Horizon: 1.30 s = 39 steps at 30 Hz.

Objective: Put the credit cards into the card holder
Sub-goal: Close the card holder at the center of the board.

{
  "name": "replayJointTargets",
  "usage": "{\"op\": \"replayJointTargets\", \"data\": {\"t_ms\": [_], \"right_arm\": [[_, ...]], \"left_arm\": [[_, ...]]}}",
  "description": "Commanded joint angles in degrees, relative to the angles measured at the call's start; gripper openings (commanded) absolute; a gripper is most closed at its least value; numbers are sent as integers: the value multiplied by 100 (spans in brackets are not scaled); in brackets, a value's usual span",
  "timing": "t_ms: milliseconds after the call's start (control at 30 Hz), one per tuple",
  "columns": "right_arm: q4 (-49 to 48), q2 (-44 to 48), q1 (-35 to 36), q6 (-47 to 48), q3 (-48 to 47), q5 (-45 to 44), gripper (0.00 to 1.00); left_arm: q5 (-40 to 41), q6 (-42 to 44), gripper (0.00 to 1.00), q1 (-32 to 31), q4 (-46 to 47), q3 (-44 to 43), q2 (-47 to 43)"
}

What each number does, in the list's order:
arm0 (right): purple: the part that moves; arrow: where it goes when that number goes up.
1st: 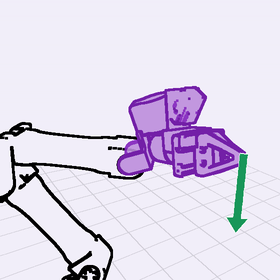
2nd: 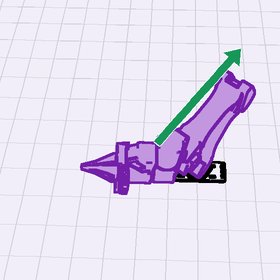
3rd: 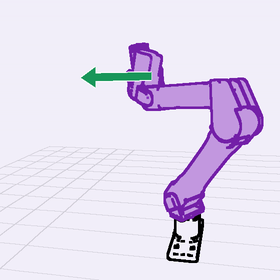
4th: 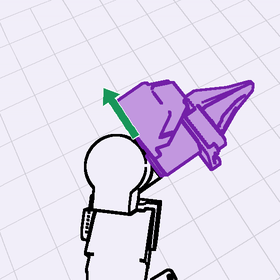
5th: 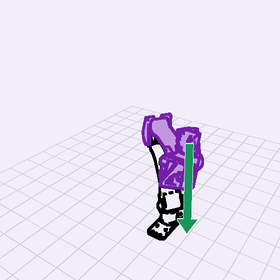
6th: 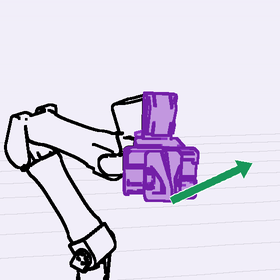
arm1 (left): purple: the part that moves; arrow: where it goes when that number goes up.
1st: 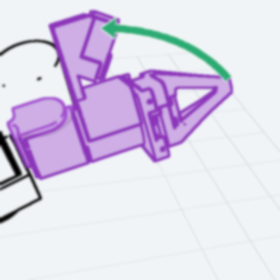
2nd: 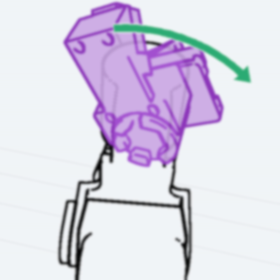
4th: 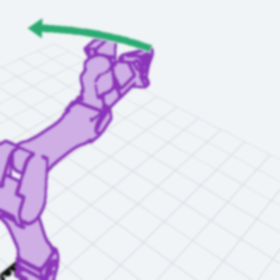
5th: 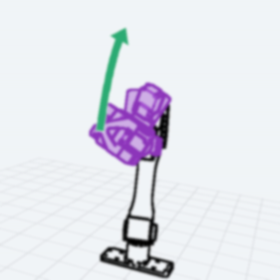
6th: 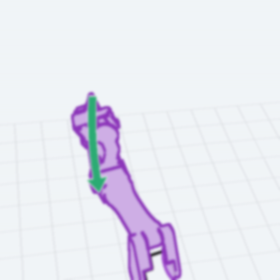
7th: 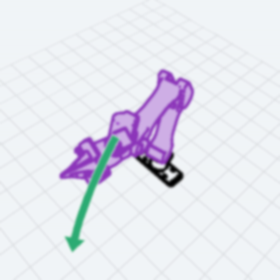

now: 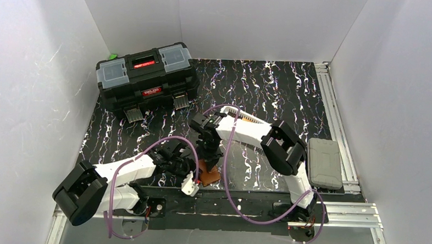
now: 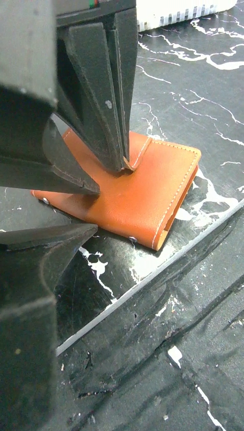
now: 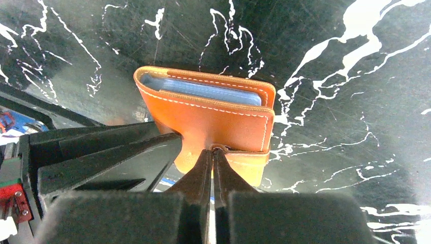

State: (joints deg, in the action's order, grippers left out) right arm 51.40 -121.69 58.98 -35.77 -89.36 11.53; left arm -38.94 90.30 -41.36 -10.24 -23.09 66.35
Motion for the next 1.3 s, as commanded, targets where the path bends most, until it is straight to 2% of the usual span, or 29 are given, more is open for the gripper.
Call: {"op": "replayJointTargets", "data": {"t_ms": [0, 233, 733, 1267], "right_arm": [[-1812, -910, 223, 73, 1490, -1295, 1], [-2740, 486, -575, 244, 2619, -357, 1], [-2971, 1246, -1341, 694, 3102, 460, 1], [-3069, 1954, -1706, 962, 3412, 966, 1]], "left_arm": [[-178, 103, 28, 15, -13, -23, 217], [-121, 264, 28, 23, -196, -169, 522], [-74, 519, 24, 22, -648, -226, 653], [-120, 609, 21, 14, -716, -178, 681]]}}
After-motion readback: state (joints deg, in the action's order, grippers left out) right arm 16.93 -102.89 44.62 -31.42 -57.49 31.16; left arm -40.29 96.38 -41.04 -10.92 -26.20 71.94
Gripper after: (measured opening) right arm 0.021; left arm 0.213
